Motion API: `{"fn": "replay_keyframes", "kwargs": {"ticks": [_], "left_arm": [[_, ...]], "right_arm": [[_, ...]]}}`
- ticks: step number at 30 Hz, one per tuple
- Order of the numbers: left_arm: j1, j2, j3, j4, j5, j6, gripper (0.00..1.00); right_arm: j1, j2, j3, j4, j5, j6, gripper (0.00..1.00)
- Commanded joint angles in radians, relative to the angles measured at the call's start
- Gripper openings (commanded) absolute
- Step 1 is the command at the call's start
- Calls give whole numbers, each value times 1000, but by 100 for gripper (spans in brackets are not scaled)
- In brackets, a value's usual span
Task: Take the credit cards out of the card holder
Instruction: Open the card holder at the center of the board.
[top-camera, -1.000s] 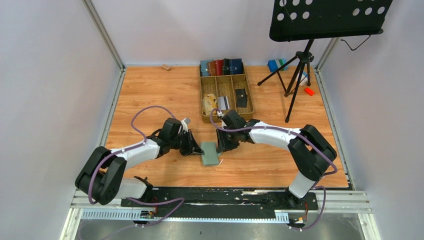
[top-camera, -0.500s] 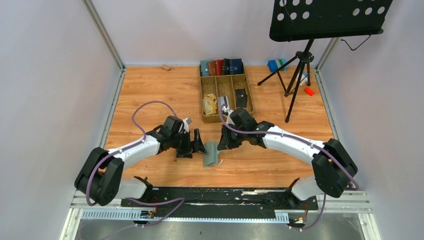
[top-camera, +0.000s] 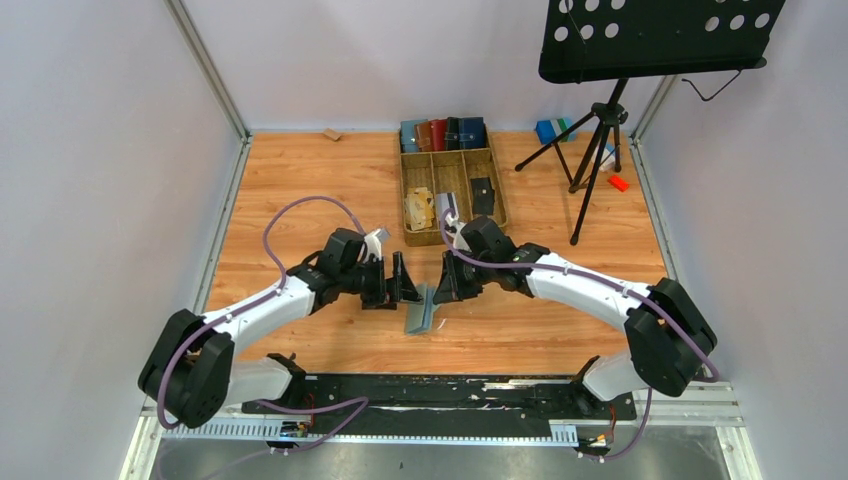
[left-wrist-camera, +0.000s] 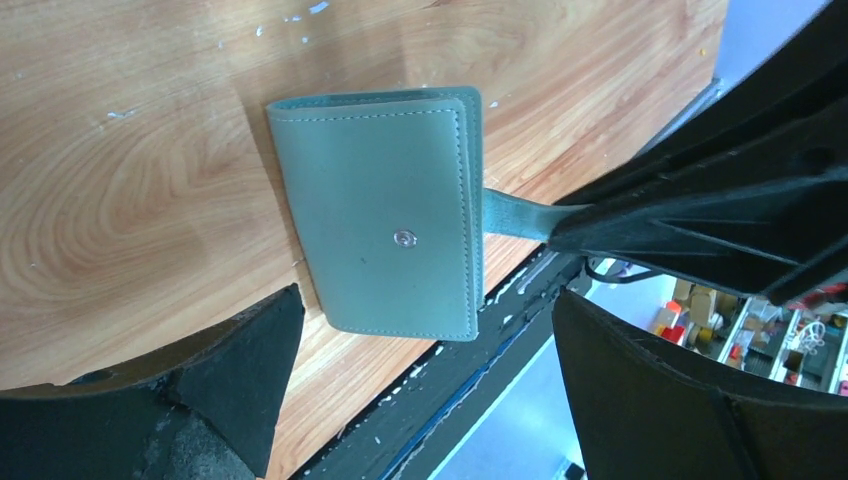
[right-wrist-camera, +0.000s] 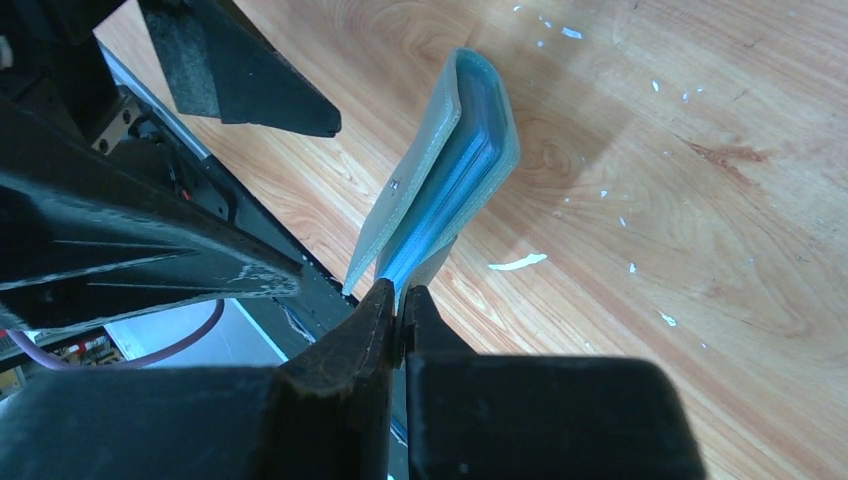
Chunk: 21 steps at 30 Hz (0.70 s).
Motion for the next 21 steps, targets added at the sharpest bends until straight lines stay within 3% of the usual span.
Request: {"fn": "replay_keyframes", "kwargs": {"ticks": [1,7,11,14,21], "left_arm": [[-14,41,54,-72,-41,32,100],[-40,133,102,-106,-80,38,97],[-49,155,119,-151,-138,36,81],[-48,142,73,-97,-120,-12,67],[-47,59,-45,127,-38,-128,85]], "right_arm": [[4,-12,64,0,-44,-38,0],[3,-10,85,-19,-79,-75,0],[-10,-9,91,-52,-76,-100,0],[-34,-10,93,-88,-61,-119,0],[-96,-9,84,-126,-90,-183,0]]}}
